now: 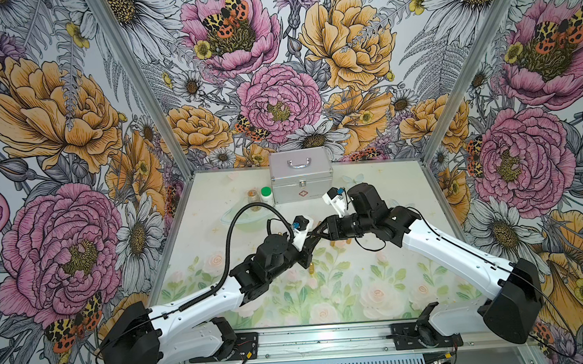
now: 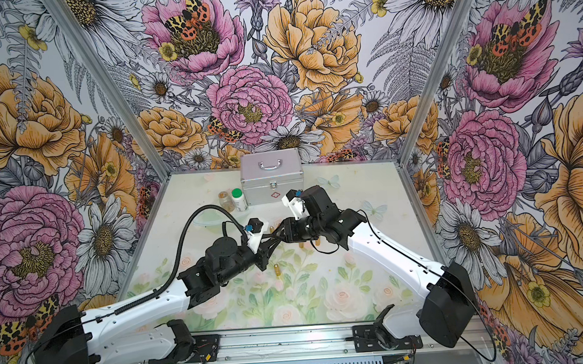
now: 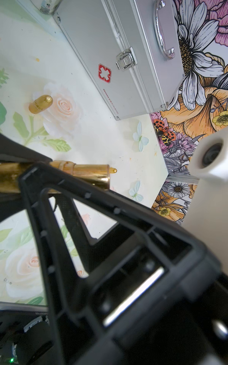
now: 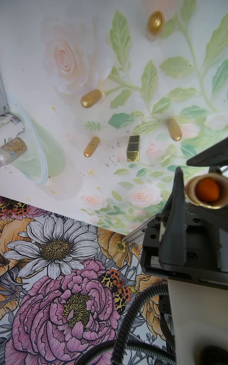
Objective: Open the lipstick cap
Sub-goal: Place the lipstick at the center of the board.
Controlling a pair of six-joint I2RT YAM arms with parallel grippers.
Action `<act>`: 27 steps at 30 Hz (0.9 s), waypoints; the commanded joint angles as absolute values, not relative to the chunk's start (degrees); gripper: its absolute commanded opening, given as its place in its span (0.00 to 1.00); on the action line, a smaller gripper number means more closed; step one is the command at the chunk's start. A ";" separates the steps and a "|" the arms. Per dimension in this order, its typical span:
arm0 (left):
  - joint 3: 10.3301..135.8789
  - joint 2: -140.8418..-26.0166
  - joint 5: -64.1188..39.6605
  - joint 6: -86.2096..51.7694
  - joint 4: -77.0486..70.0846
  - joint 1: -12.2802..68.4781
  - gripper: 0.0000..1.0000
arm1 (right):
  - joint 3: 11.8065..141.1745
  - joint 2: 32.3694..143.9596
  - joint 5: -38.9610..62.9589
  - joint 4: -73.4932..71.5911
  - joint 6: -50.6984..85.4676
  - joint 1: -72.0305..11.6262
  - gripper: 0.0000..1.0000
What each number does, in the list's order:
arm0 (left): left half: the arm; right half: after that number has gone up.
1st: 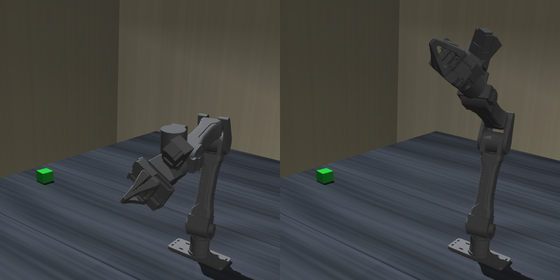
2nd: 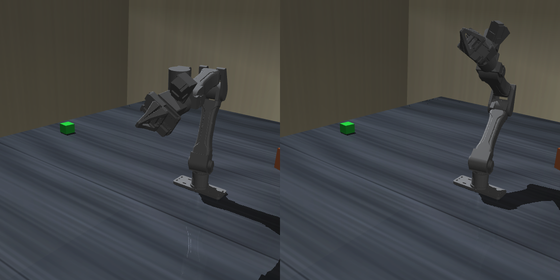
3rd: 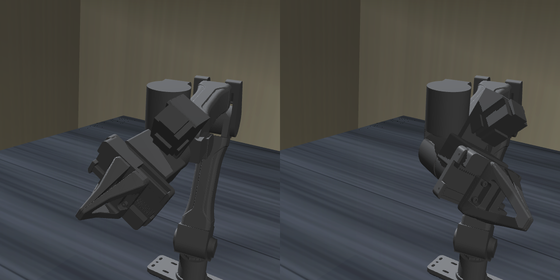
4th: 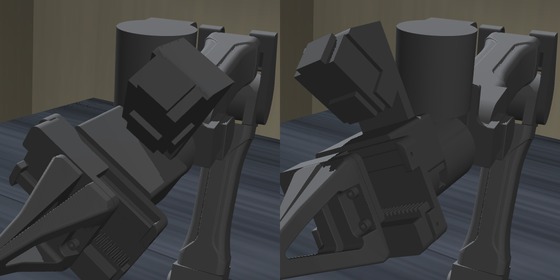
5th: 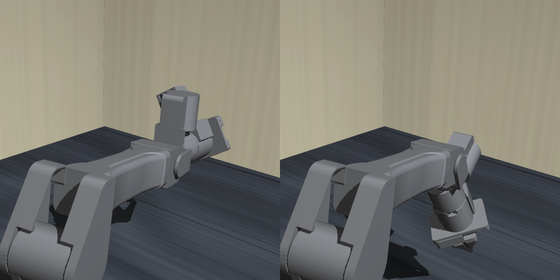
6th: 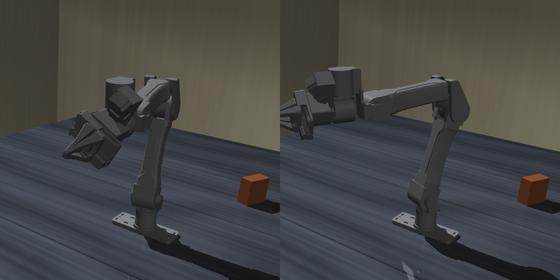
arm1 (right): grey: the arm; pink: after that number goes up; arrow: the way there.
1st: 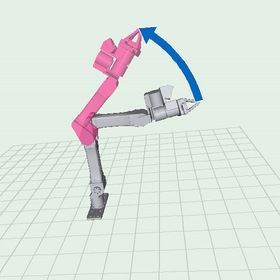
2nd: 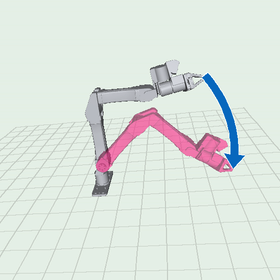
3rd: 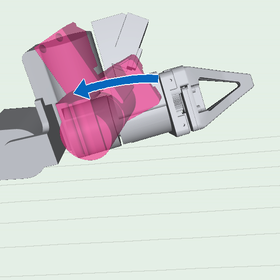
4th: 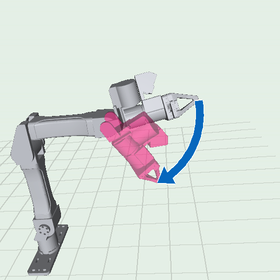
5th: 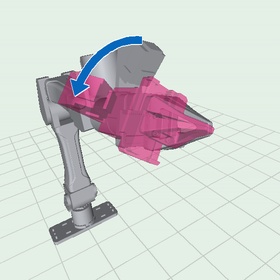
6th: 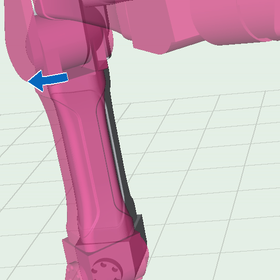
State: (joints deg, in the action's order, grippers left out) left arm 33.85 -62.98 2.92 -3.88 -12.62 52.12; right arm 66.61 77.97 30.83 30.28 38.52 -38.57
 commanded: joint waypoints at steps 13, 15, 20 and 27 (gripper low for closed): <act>37.31 -63.73 2.03 -2.20 -13.18 52.04 0.00 | 67.20 78.13 30.80 28.65 38.58 -39.20 0.20; 37.26 -63.68 2.15 -2.18 -13.18 52.11 0.00 | 67.15 78.13 30.59 28.65 38.52 -39.20 0.19; 37.02 -63.28 2.95 -2.16 -13.12 52.11 0.00 | 67.39 77.78 29.08 28.73 38.36 -39.11 0.18; 36.01 -62.04 4.34 -2.94 -13.11 52.03 0.53 | 69.46 78.13 25.30 29.67 37.26 -37.48 0.18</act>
